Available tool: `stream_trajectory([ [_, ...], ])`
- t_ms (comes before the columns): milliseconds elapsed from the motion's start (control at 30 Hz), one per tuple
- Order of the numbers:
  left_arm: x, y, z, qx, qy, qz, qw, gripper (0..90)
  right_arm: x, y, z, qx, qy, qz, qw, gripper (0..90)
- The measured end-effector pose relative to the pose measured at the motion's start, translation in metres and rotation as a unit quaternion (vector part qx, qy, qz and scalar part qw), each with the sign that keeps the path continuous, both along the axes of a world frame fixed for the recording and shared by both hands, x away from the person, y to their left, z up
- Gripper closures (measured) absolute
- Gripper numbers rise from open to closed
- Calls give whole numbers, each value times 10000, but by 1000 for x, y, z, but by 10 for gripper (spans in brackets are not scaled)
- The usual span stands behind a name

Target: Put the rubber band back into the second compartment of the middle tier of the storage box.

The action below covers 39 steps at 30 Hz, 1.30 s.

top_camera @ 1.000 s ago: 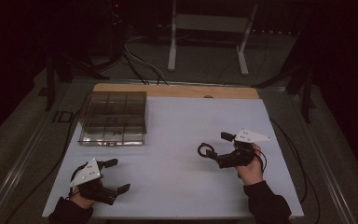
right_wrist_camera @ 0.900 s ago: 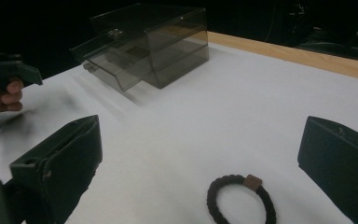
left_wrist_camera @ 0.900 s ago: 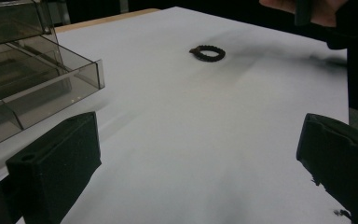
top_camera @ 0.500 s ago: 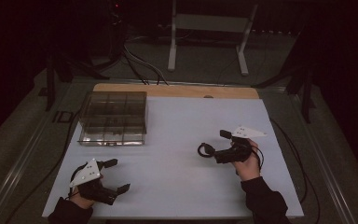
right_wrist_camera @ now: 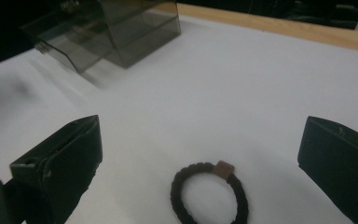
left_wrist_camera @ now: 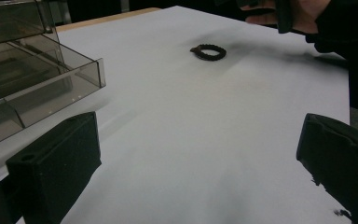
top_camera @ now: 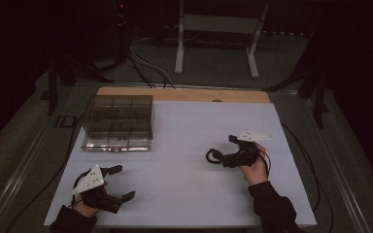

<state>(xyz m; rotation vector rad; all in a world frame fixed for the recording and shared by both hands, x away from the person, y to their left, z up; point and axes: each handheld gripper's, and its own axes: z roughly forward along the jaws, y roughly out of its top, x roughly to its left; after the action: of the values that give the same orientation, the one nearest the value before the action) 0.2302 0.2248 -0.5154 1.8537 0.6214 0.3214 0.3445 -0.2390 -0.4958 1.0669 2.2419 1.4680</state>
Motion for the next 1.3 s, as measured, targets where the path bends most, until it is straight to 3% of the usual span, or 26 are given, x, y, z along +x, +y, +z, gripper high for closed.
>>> stream_trajectory([
  [167,0,1,0,-2,4,12,10000,4,3,3,-6,-154,-56,-46,9999,0],
  [267,0,1,0,2,0,5,10000,3,7,8,-12,-439,203,-59,9988,0],
  [467,0,1,0,4,9,10,10000,4,10,11,-17,-541,413,-96,9976,0],
  [533,0,0,0,19,4,2,10000,4,12,12,-19,-594,528,-395,9961,91],
  [633,0,0,0,19,3,2,10000,4,14,10,-21,-707,643,-556,9939,175],
  [667,0,0,0,10,14,7,10000,4,14,10,-21,-707,643,-556,9939,175],
  [700,0,0,0,12,10,11,10000,4,15,9,-23,-728,744,-607,9927,253],
  [767,0,0,0,21,6,-2,10000,4,16,8,-23,-780,773,-616,9920,295],
  [900,0,0,0,15,3,10,10000,4,18,7,-25,-881,898,-727,9894,484],
  [1100,-1,0,0,25,1,2,10000,4,21,10,-32,-1142,945,-758,9860,579],
  [1300,0,0,0,22,-3,15,10000,4,22,12,-33,-1234,1041,-790,9837,671],
])
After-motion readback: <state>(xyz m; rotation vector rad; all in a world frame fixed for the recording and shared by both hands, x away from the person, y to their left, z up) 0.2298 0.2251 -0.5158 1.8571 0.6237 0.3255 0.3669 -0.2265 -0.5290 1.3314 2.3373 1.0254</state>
